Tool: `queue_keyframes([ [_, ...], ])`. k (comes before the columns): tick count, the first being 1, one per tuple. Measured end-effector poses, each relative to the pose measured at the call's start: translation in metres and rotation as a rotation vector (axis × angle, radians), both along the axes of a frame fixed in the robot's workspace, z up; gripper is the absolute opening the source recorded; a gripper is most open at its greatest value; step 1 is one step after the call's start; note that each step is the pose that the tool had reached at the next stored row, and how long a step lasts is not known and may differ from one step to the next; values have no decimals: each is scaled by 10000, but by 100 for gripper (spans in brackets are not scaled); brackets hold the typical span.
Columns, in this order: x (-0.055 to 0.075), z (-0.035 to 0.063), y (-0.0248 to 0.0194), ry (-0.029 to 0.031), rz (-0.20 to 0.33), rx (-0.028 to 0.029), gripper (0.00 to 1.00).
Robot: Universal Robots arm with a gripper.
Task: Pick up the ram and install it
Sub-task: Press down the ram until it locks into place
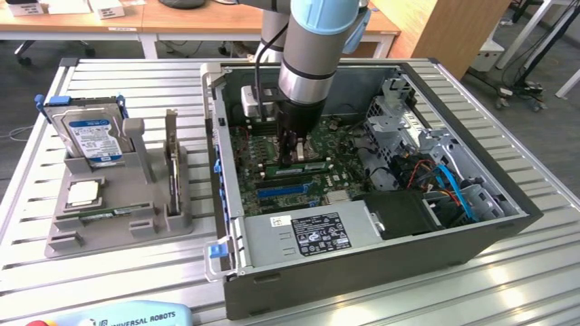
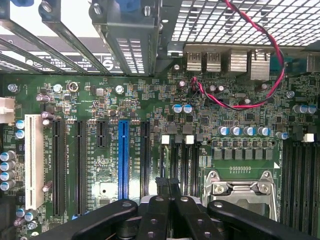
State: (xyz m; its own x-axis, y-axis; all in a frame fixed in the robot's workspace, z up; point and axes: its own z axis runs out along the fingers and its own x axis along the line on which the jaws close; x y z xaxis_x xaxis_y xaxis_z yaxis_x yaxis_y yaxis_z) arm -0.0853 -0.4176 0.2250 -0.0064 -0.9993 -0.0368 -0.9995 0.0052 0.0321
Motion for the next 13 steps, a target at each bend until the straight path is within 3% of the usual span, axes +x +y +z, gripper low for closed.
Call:
queue_keyframes([
  [13,0,-9,0,-1,1,5,10],
])
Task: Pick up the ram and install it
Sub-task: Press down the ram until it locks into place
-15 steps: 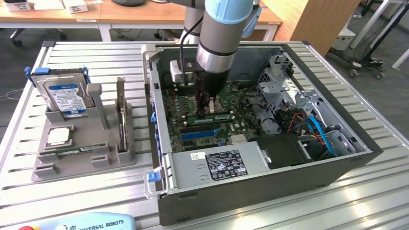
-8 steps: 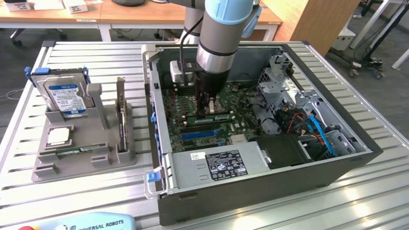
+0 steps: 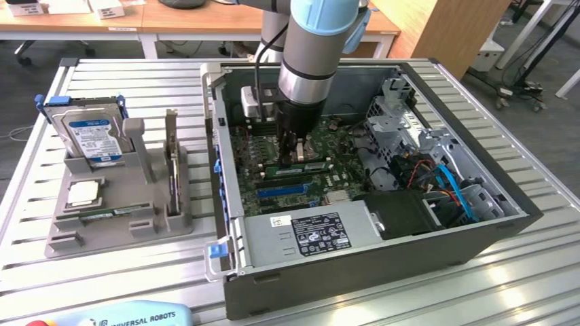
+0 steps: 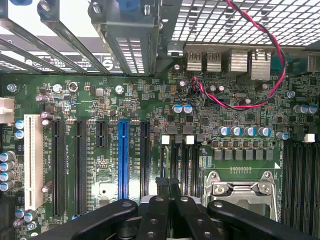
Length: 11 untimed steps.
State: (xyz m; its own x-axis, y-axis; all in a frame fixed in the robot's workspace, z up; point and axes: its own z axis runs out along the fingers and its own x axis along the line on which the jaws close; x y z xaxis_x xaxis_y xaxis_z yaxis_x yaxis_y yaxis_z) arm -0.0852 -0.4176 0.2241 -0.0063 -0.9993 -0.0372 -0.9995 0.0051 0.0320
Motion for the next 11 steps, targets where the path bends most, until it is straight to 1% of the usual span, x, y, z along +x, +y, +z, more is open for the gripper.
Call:
queue_keyframes([
  [11,0,-11,0,-1,0,11,10],
])
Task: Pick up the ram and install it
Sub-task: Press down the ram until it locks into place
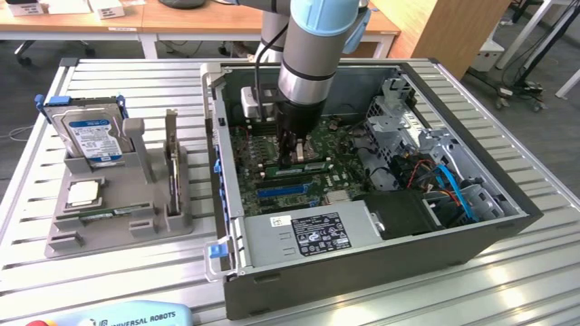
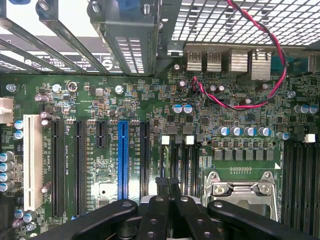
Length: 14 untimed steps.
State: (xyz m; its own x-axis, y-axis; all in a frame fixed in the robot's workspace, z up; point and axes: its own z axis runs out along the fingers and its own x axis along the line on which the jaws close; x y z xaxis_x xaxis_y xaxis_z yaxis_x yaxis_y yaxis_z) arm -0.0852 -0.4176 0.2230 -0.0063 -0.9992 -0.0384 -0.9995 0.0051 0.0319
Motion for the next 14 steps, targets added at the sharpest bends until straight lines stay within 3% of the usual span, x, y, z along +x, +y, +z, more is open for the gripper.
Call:
queue_keyframes([
  [14,0,-16,0,1,0,2,10],
])
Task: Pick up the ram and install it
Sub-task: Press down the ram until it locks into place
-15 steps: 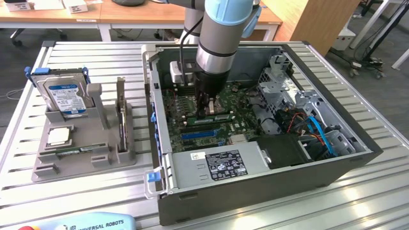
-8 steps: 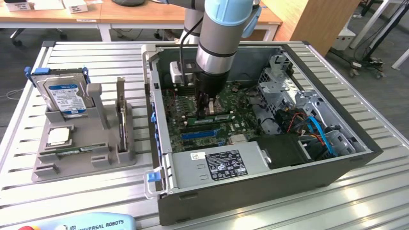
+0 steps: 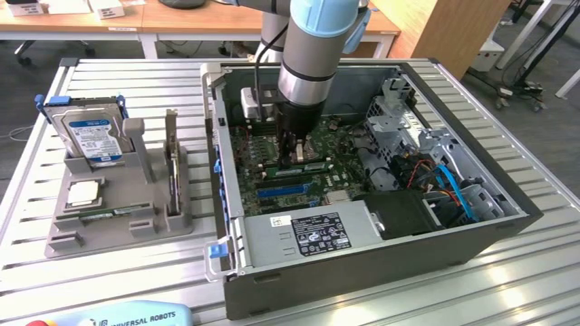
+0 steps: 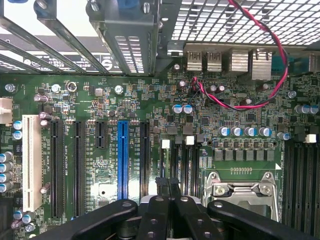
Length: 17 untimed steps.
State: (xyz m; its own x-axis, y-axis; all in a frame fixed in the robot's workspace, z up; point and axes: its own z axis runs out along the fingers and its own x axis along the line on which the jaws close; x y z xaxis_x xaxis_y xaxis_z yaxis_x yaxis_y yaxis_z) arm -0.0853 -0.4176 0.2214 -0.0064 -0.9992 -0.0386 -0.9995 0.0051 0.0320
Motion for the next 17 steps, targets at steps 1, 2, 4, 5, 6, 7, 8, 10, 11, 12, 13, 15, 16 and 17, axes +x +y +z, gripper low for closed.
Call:
queue_keyframes([
  [1,0,0,0,0,0,0,10],
  [2,0,0,0,0,0,0,10],
  [4,0,-1,0,-1,0,1,10],
  [5,0,-1,0,-1,0,2,10],
  [6,0,-1,0,-1,0,1,10],
  [7,0,-1,0,-1,0,2,10],
  [8,0,-1,0,-1,0,2,10],
  [10,0,-1,0,-1,0,2,10],
  [11,0,2,1,-2,0,3,10],
  [12,1,7,1,-5,-1,9,10],
  [13,2,13,3,-17,0,18,10],
  [15,1,51,0,-1,1,2,10],
  [16,1,65,1,-3,1,5,10],
  [17,1,91,0,-2,1,3,10],
])
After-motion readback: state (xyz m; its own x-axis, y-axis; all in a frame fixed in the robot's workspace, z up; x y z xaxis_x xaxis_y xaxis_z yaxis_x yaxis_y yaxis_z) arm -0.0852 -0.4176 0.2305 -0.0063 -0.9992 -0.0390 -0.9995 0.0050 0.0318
